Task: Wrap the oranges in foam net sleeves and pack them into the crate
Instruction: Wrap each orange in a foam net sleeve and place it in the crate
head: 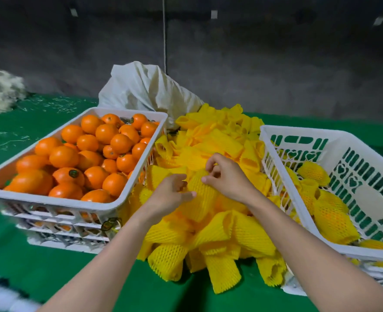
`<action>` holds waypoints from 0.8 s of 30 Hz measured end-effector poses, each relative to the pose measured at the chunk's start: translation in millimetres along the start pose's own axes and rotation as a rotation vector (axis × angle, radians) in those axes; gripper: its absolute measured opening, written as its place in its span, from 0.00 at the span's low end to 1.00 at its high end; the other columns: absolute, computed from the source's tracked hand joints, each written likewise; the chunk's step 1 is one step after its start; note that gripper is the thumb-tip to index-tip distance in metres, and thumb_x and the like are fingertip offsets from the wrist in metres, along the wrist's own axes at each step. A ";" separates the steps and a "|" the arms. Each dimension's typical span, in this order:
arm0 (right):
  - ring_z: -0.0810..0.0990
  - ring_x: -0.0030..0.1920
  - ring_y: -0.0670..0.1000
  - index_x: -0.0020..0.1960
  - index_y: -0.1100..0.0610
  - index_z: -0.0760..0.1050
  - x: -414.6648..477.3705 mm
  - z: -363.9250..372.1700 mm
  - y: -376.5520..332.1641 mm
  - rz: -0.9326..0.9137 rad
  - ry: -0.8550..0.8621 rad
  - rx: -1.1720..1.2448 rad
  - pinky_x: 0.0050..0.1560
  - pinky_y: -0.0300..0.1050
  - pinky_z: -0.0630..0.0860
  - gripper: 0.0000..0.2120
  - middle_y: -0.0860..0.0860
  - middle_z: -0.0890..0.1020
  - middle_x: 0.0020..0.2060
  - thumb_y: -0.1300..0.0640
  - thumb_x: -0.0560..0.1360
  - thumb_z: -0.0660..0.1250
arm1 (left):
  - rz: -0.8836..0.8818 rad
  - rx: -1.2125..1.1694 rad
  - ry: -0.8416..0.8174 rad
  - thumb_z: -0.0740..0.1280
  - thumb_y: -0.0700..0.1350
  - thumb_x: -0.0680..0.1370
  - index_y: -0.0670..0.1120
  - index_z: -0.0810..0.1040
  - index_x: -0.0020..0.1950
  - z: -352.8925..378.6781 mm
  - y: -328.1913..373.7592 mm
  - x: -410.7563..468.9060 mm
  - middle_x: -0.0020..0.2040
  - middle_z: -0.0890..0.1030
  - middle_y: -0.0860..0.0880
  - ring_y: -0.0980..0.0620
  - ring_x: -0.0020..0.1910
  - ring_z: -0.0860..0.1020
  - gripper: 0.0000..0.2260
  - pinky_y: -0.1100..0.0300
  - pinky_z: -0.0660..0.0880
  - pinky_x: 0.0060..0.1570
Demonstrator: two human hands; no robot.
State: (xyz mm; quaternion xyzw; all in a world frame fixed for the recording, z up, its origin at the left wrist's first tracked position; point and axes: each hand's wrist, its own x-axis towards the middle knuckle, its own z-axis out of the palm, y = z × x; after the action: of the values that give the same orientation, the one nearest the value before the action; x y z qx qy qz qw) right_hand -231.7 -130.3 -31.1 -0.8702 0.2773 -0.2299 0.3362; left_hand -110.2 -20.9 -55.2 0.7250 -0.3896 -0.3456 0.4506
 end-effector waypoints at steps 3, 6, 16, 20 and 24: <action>0.76 0.37 0.51 0.52 0.55 0.70 2.0 -6.7 -16.8 -0.062 0.019 0.044 0.39 0.44 0.68 0.12 0.50 0.77 0.34 0.62 0.71 0.71 | 0.137 0.112 0.101 0.73 0.42 0.73 0.41 0.79 0.53 -4.4 4.4 0.9 0.44 0.79 0.43 0.47 0.45 0.77 0.11 0.62 0.70 0.35; 0.77 0.48 0.50 0.57 0.56 0.73 10.4 -5.3 -29.3 -0.006 0.002 -0.156 0.50 0.48 0.73 0.18 0.50 0.78 0.45 0.51 0.71 0.72 | 0.286 0.199 0.302 0.74 0.45 0.72 0.38 0.77 0.45 -14.7 9.9 0.2 0.38 0.76 0.43 0.45 0.38 0.74 0.12 0.55 0.65 0.34; 0.75 0.60 0.56 0.62 0.54 0.74 33.7 19.9 -60.0 -0.144 0.111 -0.262 0.62 0.55 0.68 0.15 0.52 0.80 0.58 0.58 0.75 0.67 | 0.039 0.669 0.250 0.69 0.45 0.76 0.40 0.76 0.62 -149.4 -21.7 37.1 0.59 0.78 0.41 0.44 0.57 0.76 0.17 0.52 0.74 0.52; 0.75 0.62 0.54 0.62 0.53 0.76 37.5 26.5 -68.5 -0.146 0.109 -0.239 0.64 0.58 0.66 0.15 0.51 0.79 0.59 0.59 0.76 0.66 | -0.202 1.054 -0.044 0.70 0.50 0.74 0.40 0.73 0.50 -159.1 -52.1 44.5 0.59 0.73 0.37 0.42 0.55 0.74 0.14 0.53 0.72 0.46; 0.77 0.59 0.51 0.60 0.55 0.77 35.3 27.7 -69.4 -0.154 0.117 -0.170 0.62 0.47 0.70 0.14 0.49 0.80 0.57 0.62 0.75 0.66 | -0.189 1.041 0.004 0.74 0.50 0.71 0.39 0.71 0.59 -159.1 -65.1 52.6 0.63 0.71 0.37 0.41 0.58 0.74 0.23 0.53 0.73 0.47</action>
State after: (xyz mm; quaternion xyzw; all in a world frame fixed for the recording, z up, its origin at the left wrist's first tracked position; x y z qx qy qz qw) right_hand -166.6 -97.1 7.4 -0.8994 0.2471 -0.2811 0.2259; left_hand 66.0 13.0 -66.7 0.8855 -0.4418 -0.1441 -0.0012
